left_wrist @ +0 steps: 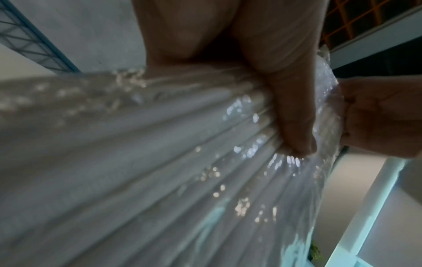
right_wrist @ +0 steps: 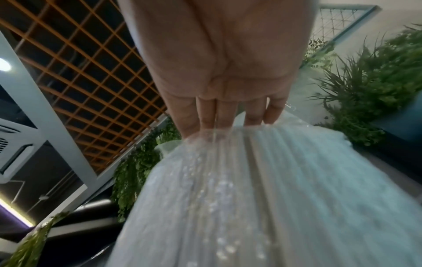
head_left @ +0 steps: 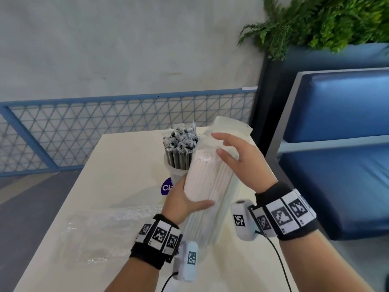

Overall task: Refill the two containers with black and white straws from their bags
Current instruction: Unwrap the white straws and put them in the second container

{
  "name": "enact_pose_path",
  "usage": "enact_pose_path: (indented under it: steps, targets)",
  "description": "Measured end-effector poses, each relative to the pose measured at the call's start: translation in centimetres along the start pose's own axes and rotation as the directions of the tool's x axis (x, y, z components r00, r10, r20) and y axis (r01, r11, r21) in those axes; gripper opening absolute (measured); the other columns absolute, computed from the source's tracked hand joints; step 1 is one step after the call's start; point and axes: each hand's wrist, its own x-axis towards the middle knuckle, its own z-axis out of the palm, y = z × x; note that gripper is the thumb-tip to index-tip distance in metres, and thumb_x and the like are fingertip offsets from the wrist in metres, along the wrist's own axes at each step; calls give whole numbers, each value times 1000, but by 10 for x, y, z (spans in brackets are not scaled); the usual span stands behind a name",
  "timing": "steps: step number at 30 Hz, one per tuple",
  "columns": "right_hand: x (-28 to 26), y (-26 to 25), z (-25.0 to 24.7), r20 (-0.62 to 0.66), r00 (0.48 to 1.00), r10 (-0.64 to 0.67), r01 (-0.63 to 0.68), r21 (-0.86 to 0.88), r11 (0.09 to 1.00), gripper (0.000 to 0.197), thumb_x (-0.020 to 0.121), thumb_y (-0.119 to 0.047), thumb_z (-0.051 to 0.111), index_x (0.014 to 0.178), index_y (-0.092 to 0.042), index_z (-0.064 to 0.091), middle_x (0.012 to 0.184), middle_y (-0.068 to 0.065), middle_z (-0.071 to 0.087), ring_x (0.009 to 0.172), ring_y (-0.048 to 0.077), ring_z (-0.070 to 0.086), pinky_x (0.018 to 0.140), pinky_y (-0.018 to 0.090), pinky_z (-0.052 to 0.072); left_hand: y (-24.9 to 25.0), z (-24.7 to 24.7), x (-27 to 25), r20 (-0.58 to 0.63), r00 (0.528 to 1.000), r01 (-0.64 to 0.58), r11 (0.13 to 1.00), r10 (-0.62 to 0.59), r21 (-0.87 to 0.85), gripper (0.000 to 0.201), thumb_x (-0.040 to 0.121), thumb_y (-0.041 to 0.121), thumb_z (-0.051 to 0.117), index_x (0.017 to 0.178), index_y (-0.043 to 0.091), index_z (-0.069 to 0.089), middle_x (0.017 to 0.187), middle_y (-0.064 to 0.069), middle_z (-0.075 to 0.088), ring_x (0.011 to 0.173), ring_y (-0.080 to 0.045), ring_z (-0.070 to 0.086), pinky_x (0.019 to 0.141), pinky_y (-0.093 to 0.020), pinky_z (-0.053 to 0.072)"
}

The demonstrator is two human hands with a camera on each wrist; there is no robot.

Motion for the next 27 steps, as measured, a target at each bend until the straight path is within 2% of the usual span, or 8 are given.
enact_pose_path:
  steps: [2, 6, 10, 13, 16, 19, 21, 27]
  targets:
    - [12, -8, -7, -12, 1000, 9, -8, 28, 1000, 28, 95, -27, 47, 119, -25, 60, 109, -17, 58, 86, -7, 53, 81, 2, 36, 7, -10, 5, -25, 1000, -12, 1000, 11, -18, 75, 52, 25, 89, 116, 25, 50, 105, 15, 61, 99, -3, 56, 77, -14, 44]
    - [25, -22, -10, 61, 997, -43, 44, -15, 999, 25, 96, -25, 43, 101, -20, 68, 93, -13, 66, 74, -6, 55, 76, 14, 44, 10, -33, 9, -48, 998, -40, 999, 39, -11, 73, 51, 19, 89, 112, 29, 51, 98, 23, 58, 92, 9, 53, 67, -8, 42]
    - [28, -29, 6, 206, 973, -100, 127, -122, 984, 18, 92, -23, 53, 98, -17, 69, 69, -11, 63, 58, -2, 52, 61, 9, 39, -5, -46, 7, -35, 999, -31, 999, 32, 19, 74, 45, 28, 92, 108, 32, 53, 98, 16, 62, 93, 1, 57, 66, -6, 45]
    - [28, -29, 20, 331, 940, -79, 143, -173, 974, 19, 88, -25, 60, 104, -18, 67, 51, -13, 46, 43, 0, 46, 51, 8, 33, -20, -48, 4, -14, 1000, 11, 1000, -11, 10, 67, 42, 28, 92, 96, 39, 53, 96, 10, 65, 91, -4, 60, 67, -12, 47]
    - [26, -24, 33, 482, 874, -55, 163, -185, 969, 41, 79, -27, 71, 117, -20, 60, 69, -9, 56, 55, -2, 50, 61, 10, 34, -38, -43, 2, -9, 998, 61, 998, -61, -4, 71, 38, 33, 91, 98, 38, 54, 95, 9, 66, 90, -6, 61, 68, -14, 48]
    - [26, -15, 41, 557, 830, -27, 177, -217, 960, 68, 70, -33, 77, 130, -17, 50, 119, 1, 53, 93, 11, 50, 87, 24, 41, -50, -40, 3, -29, 996, 79, 997, -80, -23, 84, 37, 36, 90, 113, 31, 53, 104, 9, 65, 98, -8, 60, 75, -18, 48]
    - [26, -13, 45, 560, 828, -14, 186, -250, 950, 76, 70, -35, 77, 135, -16, 44, 133, 4, 46, 115, 19, 48, 100, 29, 39, -51, -39, 5, -16, 997, 78, 997, -78, -15, 84, 45, 26, 91, 118, 28, 50, 106, 9, 63, 99, -6, 58, 76, -17, 46]
    - [27, -13, 47, 603, 797, -18, 167, -192, 967, 63, 81, -32, 68, 136, -17, 42, 131, 3, 56, 113, 18, 53, 85, 17, 33, -50, -40, 9, 1, 998, 69, 997, -69, -41, 76, 50, 15, 90, 113, 33, 51, 104, 11, 63, 99, -4, 59, 80, -21, 49]
